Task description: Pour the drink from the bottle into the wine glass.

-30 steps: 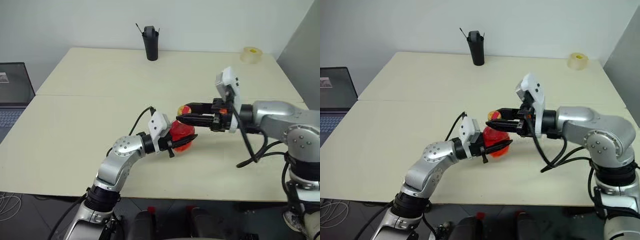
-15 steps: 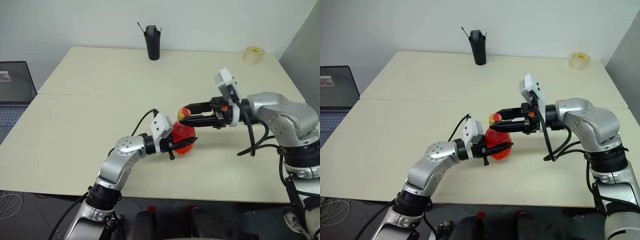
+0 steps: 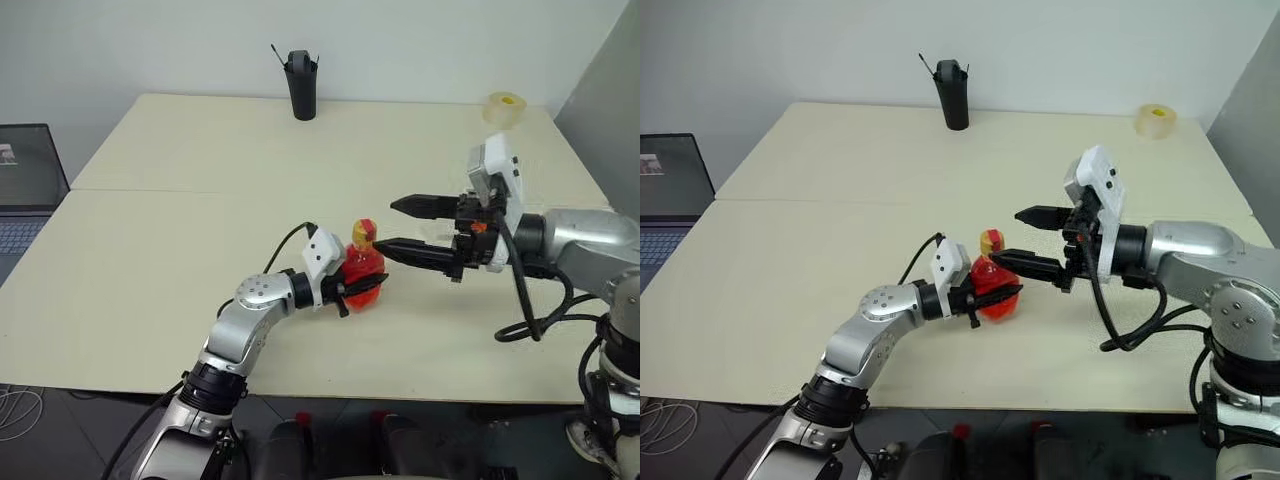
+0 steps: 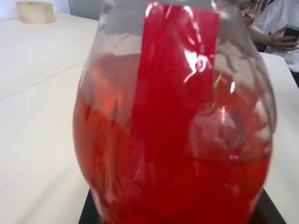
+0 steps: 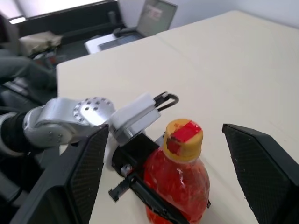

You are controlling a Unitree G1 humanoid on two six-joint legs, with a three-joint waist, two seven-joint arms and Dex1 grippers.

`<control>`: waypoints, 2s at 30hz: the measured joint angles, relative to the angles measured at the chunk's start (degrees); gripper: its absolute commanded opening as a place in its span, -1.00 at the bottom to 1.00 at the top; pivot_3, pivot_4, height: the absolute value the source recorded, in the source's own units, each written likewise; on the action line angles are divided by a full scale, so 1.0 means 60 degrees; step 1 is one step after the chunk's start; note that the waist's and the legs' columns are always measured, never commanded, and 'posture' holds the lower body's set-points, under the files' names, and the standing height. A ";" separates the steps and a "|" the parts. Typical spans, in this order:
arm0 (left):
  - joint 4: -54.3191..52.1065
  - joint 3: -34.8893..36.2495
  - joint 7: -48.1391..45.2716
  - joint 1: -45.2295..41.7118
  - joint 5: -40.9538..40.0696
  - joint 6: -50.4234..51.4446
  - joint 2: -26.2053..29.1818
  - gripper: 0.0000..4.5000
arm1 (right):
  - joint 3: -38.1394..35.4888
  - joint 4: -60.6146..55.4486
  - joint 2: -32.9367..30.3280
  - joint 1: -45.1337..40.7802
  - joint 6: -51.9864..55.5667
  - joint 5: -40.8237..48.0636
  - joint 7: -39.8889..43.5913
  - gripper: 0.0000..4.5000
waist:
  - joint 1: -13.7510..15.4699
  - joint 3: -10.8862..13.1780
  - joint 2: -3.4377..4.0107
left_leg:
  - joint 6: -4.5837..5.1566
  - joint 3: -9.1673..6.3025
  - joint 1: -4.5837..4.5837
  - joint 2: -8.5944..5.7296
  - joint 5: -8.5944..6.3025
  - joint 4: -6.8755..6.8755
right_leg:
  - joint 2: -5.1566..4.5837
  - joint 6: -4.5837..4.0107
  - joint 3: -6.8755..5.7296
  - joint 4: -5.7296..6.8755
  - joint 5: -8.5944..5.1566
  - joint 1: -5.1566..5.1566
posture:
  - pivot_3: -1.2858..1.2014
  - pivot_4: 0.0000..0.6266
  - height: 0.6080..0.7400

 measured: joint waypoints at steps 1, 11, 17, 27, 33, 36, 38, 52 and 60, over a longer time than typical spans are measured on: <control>0.0000 -0.0003 -0.0003 -0.0007 0.0023 -0.0064 -0.0016 -0.44 | -0.0057 -0.0189 0.0191 -0.0008 0.0268 0.0223 -0.0634 0.84 | 0.0003 0.0000 0.0000 | 0.0000 -0.0003 -0.0001 -0.0002 0.0000 0.0002 | 0.0000 0.0000 -0.0002 0.0000 0.0000 0.0000 | 0.03 -0.52 1.00; 0.0560 -0.0021 -0.0084 -0.0467 0.0484 -0.0730 -0.0140 -0.44 | -0.0157 -0.0575 0.1866 0.0038 0.0947 0.2222 -0.6079 0.84 | 0.0002 -0.0001 0.0002 | 0.0000 -0.0005 -0.0013 -0.0008 0.0001 0.0004 | 0.0002 0.0001 -0.0006 -0.0004 0.0000 -0.0002 | 0.03 -0.52 1.00; 0.0681 -0.0034 -0.0054 -0.0464 0.0644 -0.0975 -0.0223 -0.44 | 0.0288 -0.0323 0.1969 0.0342 0.0631 0.2705 -0.7565 0.84 | -0.0005 -0.0001 0.0002 | 0.0000 -0.0011 -0.0018 -0.0008 0.0001 0.0003 | 0.0003 0.0001 -0.0010 -0.0009 0.0000 -0.0003 | 0.03 -0.52 1.00; 0.0860 -0.0041 -0.0076 -0.0465 0.0801 -0.1149 -0.0315 -0.44 | 0.0952 -0.0004 0.1901 0.0412 0.0042 0.2805 -0.8050 0.12 | -0.0007 -0.0002 0.0003 | 0.0001 -0.0015 -0.0022 -0.0008 0.0001 0.0003 | 0.0006 0.0001 -0.0013 -0.0012 0.0000 -0.0003 | 0.03 -0.52 1.00; 0.0862 -0.0040 -0.0038 -0.0465 0.0893 -0.1141 -0.0318 -0.44 | 0.1220 0.0070 0.1696 0.0342 -0.0221 0.2985 -0.8029 -0.44 | -0.0007 -0.0001 0.0003 | 0.0001 -0.0020 -0.0024 -0.0008 0.0001 0.0003 | 0.0006 0.0001 -0.0018 -0.0016 0.0000 -0.0003 | 0.03 -0.52 1.00; 0.0860 -0.0040 -0.0004 -0.0466 0.0895 -0.1139 -0.0327 -0.44 | 0.1308 0.0225 0.1377 0.0227 -0.0303 0.2886 -0.7490 -0.44 | -0.0004 -0.0001 0.0003 | 0.0002 -0.0019 -0.0025 -0.0009 0.0001 0.0003 | 0.0006 0.0001 -0.0017 -0.0018 0.0000 -0.0003 | 0.03 -0.52 1.00; 0.0793 -0.0033 -0.0008 -0.0468 0.0888 -0.1161 -0.0331 -0.45 | 0.1358 0.0482 0.0743 0.0112 -0.0488 0.2596 -0.5899 -0.44 | -0.0001 -0.0001 0.0003 | 0.0002 -0.0024 -0.0028 -0.0012 0.0001 0.0004 | 0.0007 0.0001 -0.0024 -0.0025 0.0000 -0.0003 | 0.03 -0.52 1.00; 0.0858 -0.0320 -0.0561 -0.0471 0.0958 -0.1399 -0.0305 -0.46 | 0.4440 0.5322 -0.1214 -0.1880 -0.5296 -0.3530 0.6852 -0.44 | 0.0002 0.0012 0.0022 | 0.0008 0.0018 0.0009 0.0005 -0.0002 -0.0011 | 0.0021 -0.0005 -0.0016 -0.0029 0.0008 -0.0004 | 0.03 -0.52 1.00; 0.0745 -0.0460 -0.0545 -0.0524 0.0955 -0.1236 -0.0583 -0.48 | 0.3773 0.4877 -0.1023 -0.1809 -0.4358 -0.3464 0.6990 0.34 | 0.0068 0.0012 0.0022 | 0.0008 -0.0001 -0.0029 -0.0010 -0.0002 0.0013 | -0.0005 0.0009 -0.0016 -0.0036 0.0016 -0.0012 | 0.03 -0.52 1.00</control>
